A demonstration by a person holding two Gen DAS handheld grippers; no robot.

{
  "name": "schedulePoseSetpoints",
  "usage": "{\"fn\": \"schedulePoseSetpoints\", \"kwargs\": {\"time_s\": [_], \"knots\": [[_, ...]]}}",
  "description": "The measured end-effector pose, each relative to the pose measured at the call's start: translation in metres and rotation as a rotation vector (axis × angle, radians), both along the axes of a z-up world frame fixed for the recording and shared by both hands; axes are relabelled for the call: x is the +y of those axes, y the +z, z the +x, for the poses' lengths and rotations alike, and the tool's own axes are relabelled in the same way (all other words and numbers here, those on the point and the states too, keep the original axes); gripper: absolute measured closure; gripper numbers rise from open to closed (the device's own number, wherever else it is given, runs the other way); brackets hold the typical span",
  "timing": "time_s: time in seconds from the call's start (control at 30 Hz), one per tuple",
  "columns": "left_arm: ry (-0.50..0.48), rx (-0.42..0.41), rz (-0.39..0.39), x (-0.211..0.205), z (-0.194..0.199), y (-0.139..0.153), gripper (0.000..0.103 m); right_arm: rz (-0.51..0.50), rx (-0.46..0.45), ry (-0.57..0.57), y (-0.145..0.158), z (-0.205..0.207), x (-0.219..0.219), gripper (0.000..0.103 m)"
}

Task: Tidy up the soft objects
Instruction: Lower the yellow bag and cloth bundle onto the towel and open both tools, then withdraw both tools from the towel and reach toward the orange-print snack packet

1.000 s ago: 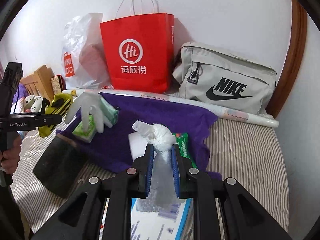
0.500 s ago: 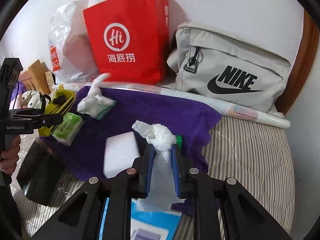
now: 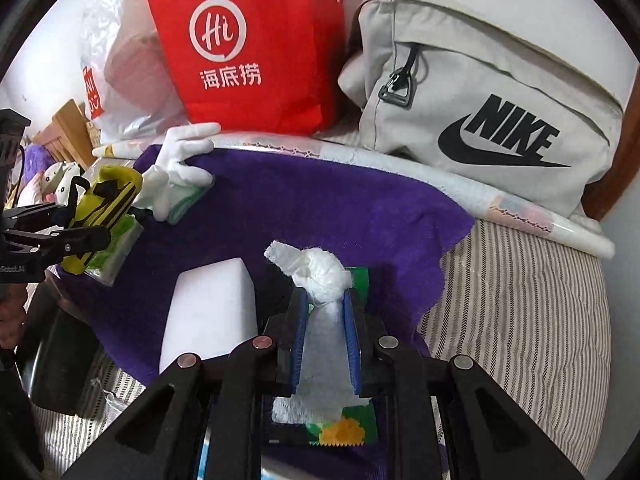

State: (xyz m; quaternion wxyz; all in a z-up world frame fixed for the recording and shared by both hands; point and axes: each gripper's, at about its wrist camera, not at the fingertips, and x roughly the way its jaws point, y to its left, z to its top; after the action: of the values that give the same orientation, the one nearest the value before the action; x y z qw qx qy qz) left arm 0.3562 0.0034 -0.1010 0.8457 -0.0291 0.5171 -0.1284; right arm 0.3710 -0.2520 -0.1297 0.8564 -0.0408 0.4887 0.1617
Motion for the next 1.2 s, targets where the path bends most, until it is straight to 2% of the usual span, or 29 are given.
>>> {"fn": "schedulePoseSetpoints", "kwargs": {"time_s": [0.2, 0.23, 0.3, 0.37, 0.4, 0.47, 0.8, 1.2], "knots": [[-0.012, 0.025, -0.013, -0.001, 0.003, -0.004, 0.033, 0.01, 0.019, -0.002, -0.004, 0.004, -0.001, 0.083], [-0.015, 0.028, -0.015, -0.001, 0.002, -0.004, 0.032, 0.01, 0.025, 0.0, -0.004, 0.004, 0.0, 0.08], [-0.012, 0.037, -0.028, 0.0, 0.003, -0.004, 0.03, 0.014, 0.03, 0.004, -0.004, 0.004, 0.0, 0.065], [-0.001, 0.037, -0.06, 0.004, 0.002, -0.001, 0.025, 0.019, 0.022, 0.007, -0.001, 0.002, 0.001, 0.043], [0.006, 0.034, -0.082, 0.007, 0.001, 0.002, 0.023, 0.021, 0.009, 0.008, 0.001, 0.001, 0.001, 0.041], [0.019, 0.023, -0.105, 0.012, -0.001, 0.008, 0.022, 0.018, -0.009, 0.012, 0.007, -0.002, 0.002, 0.04], [0.085, 0.005, -0.1, 0.041, -0.03, 0.027, 0.022, 0.056, -0.039, -0.012, 0.03, -0.024, -0.003, 0.04], [0.074, -0.049, -0.075, 0.048, -0.095, 0.057, 0.022, 0.053, -0.069, 0.061, 0.056, -0.12, 0.015, 0.04]]}}
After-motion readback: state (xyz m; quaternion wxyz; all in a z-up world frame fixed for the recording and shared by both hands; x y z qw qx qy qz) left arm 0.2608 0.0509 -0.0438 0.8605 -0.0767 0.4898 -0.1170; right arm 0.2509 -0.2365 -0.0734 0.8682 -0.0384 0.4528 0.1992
